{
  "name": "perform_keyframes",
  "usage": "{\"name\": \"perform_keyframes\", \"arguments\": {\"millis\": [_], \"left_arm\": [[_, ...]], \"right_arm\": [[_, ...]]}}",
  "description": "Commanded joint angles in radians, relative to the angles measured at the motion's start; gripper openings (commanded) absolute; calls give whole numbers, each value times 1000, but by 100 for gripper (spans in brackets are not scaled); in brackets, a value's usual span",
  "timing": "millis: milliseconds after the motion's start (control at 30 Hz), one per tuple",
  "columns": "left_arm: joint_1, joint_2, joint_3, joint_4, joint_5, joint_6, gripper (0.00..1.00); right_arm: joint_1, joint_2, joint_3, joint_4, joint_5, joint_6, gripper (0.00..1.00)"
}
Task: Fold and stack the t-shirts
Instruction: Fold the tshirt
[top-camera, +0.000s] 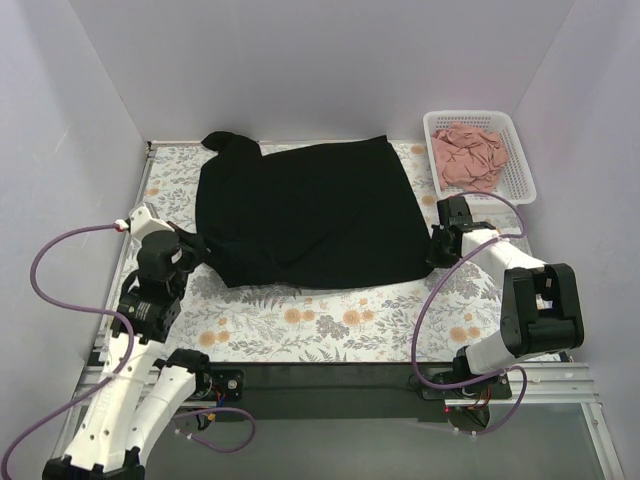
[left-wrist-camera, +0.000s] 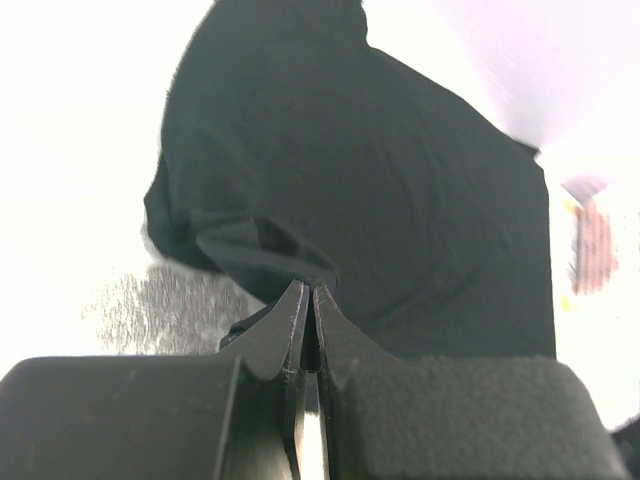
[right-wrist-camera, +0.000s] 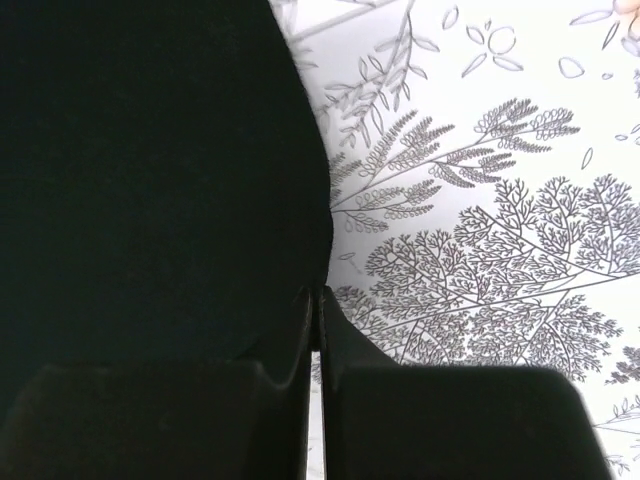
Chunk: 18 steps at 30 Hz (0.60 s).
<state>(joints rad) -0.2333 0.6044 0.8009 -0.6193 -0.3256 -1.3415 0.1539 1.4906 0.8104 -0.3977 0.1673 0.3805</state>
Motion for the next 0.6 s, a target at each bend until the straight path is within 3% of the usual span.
{"name": "perform_keyframes", "arguments": {"millis": [0,167,300,567], "left_arm": [[-3,93,52,127,-116,10,0],[-3,164,265,129,-154,53,0],[-3,103,362,53,-239,79,0],[-1,29,357,-28,-271,73,0]], "right_arm": [[7,-29,142,-35,-29,12,1],[7,-93,243,-41,-51,3,1],[6,-220,254,-59,-40,-23,1],[6,-309,257,-59,-68,-41,1]]}}
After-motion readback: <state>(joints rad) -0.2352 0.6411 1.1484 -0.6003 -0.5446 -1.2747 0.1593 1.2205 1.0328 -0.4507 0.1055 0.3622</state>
